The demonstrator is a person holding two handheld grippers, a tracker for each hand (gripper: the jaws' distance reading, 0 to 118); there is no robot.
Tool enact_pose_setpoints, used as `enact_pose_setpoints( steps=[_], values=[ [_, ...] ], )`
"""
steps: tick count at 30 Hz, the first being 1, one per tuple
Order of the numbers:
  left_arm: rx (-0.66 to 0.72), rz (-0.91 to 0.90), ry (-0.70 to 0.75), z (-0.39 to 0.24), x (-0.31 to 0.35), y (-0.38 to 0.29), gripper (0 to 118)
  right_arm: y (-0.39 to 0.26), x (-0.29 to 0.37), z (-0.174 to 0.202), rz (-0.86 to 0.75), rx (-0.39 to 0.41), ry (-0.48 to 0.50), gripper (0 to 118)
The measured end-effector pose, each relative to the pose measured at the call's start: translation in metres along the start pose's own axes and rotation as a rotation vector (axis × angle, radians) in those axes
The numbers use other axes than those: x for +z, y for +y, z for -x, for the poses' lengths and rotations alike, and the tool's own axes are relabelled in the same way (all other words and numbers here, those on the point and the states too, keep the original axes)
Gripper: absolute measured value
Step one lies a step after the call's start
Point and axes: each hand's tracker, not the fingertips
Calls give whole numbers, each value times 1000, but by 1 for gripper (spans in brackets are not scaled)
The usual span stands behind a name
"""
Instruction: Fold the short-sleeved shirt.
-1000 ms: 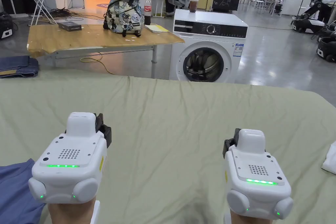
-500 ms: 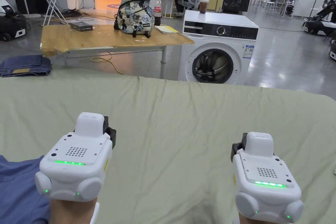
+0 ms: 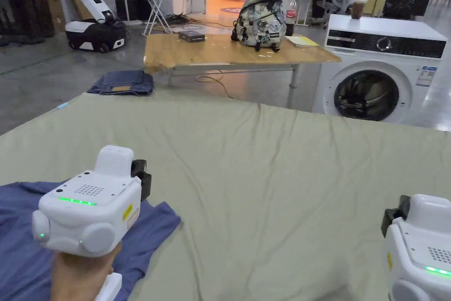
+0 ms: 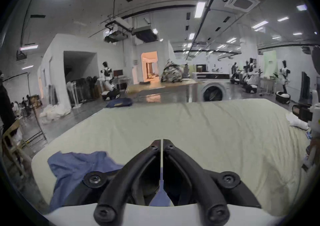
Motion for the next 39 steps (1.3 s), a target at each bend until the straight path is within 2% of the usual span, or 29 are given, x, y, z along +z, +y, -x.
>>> enact_pose_setpoints(
  steps=[4, 10, 17, 19, 20, 21, 22, 23, 24, 25, 29, 31, 32, 33, 35, 36, 37, 39],
  values=[
    [21, 86, 94, 58, 6, -9, 0, -6, -6, 10, 12, 6, 33, 0],
    [94, 268, 150, 122, 4, -24, 0, -8, -8, 25, 31, 27, 78, 0],
    [212, 599, 41, 187, -35, -57, 0, -14, -9, 29, 61, 51, 103, 0],
    [219, 635, 19, 189, -40, -67, 1, -19, -10, 28, 72, 56, 104, 0],
    [212, 645, 23, 190, -43, -71, 11, -20, -10, 27, 78, 57, 104, 0],
    [220, 666, 15, 193, -48, -75, 28, -21, -10, 27, 84, 58, 104, 0],
    [248, 676, 15, 195, -52, -80, 56, -23, -10, 26, 89, 59, 105, 0],
    [280, 695, 10, 198, -59, -91, 78, -24, -10, 26, 94, 61, 105, 0],
    [302, 713, 15, 198, -64, -96, 90, -26, -10, 25, 99, 64, 107, 0],
    [308, 715, 18, 198, -68, -100, 90, -28, -10, 25, 103, 69, 106, 0],
    [275, 764, 37, 190, -79, -114, 90, -31, -10, 23, 120, 75, 103, 0],
    [163, 769, 67, 167, -71, -120, 88, -33, -9, 21, 131, 74, 102, 0],
    [112, 779, 80, 160, -71, -121, 81, -34, -9, 21, 134, 75, 103, 0],
    [67, 770, 92, 154, -72, -120, 73, -35, -9, 21, 138, 76, 103, 0],
    [41, 743, 68, 153, -76, -125, 39, -36, -7, 21, 140, 81, 105, 0],
    [25, 735, 70, 149, -75, -124, 39, -37, -6, 21, 141, 81, 107, 0],
    [5, 714, 72, 146, -74, -123, 32, -37, -4, 21, 142, 78, 113, 0],
    [-16, 709, 89, 139, -68, -126, 0, -38, -1, 20, 143, 78, 119, 0]
  ],
)
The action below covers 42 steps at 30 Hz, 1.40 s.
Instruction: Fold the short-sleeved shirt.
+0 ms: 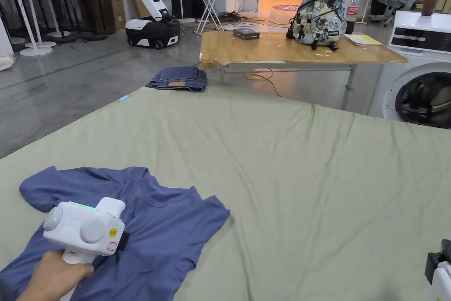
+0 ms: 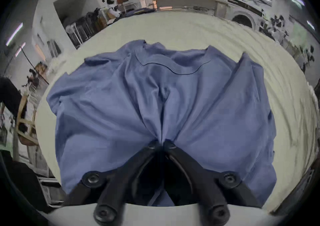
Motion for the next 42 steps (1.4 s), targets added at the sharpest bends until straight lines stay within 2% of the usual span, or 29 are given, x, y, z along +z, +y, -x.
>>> enact_pose_setpoints(
  steps=[4, 7, 20, 29, 42],
  values=[
    [69, -40, -34, 9, 4, -1, 0, -2, -2, -3, 8, 8, -1, 0],
    [129, -142, -74, 15, 24, 3, 0, -1, -1, -8, 6, -6, -9, 0],
    [176, -417, -158, 13, 130, 60, 0, 8, 6, -26, -18, -69, -38, 0],
    [64, -579, -279, -57, 194, 118, 0, 18, 18, -36, -47, -93, -58, 0],
    [-130, -742, -593, -224, 275, 203, 0, 23, 37, -65, -74, -128, -102, 0]
  ],
)
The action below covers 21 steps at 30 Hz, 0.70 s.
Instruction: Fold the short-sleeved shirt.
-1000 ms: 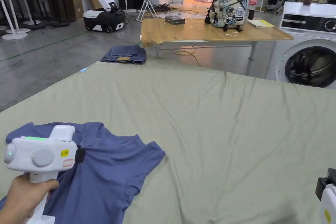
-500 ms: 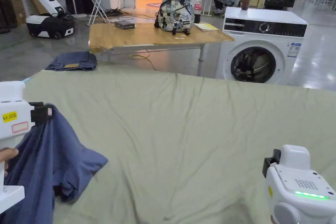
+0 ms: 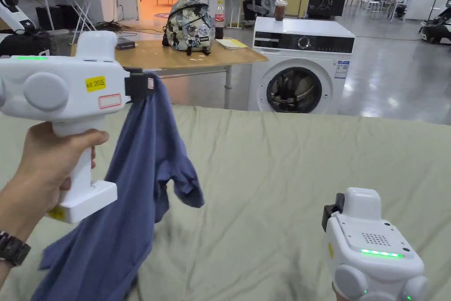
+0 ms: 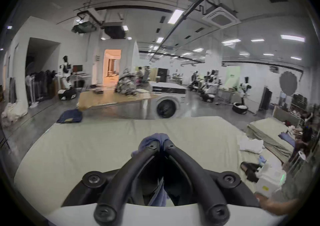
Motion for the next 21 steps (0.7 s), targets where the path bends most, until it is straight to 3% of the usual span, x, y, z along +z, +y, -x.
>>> enact_pose_setpoints(
  steps=[7, 13, 21],
  values=[
    [-30, 63, -245, -117, -68, -7, 0, 1, 14, -29, -8, -5, -58, 0],
    [-68, 206, -385, -187, -113, -65, 0, -5, 19, -59, 6, -15, -113, 0],
    [-29, 363, -396, -217, -129, -161, 0, -21, 20, -83, 50, -25, -157, 0]
  ],
)
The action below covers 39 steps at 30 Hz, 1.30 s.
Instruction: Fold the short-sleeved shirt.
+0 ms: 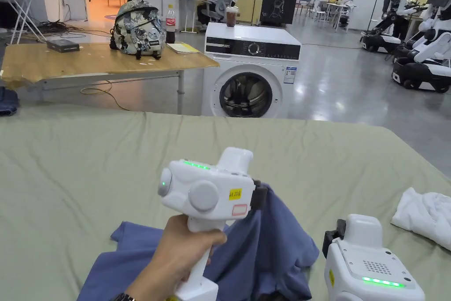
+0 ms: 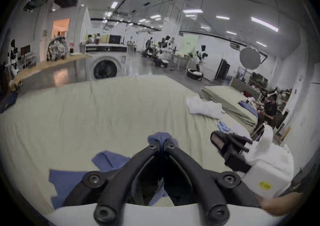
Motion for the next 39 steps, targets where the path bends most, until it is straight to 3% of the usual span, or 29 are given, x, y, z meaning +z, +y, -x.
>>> enact_pose_setpoints(
  steps=[2, 3, 6, 7, 8, 15, 19, 21, 30, 39],
  values=[
    [6, 11, 10, 4, -1, -11, 0, -3, -1, -1, 12, -1, -2, 0],
    [10, 15, 14, 4, 0, -15, 6, -4, -1, -1, 17, 0, -2, 0],
    [26, -11, 50, 11, 12, -19, 62, -6, -5, 1, 25, 4, 4, 0],
    [37, -32, 66, 14, 20, -20, 76, -5, -5, 3, 25, 5, 7, 0],
    [41, -55, 81, 17, 29, -21, 77, -4, -5, 5, 23, 7, 12, 0],
    [83, -148, 263, 60, 90, -41, 75, 7, -4, 27, -1, 18, 60, 0],
    [81, -128, 397, 81, 113, -70, 6, 13, -1, 42, -17, 25, 93, 0],
    [96, -116, 431, 93, 119, -86, 0, 13, 0, 49, -24, 36, 104, 0],
    [270, -40, 529, 176, 128, -110, 0, 16, -9, 67, -14, 42, 157, 0],
    [425, 155, 449, 267, 69, -66, 1, 11, -24, 62, 13, 42, 156, 0]
  ],
)
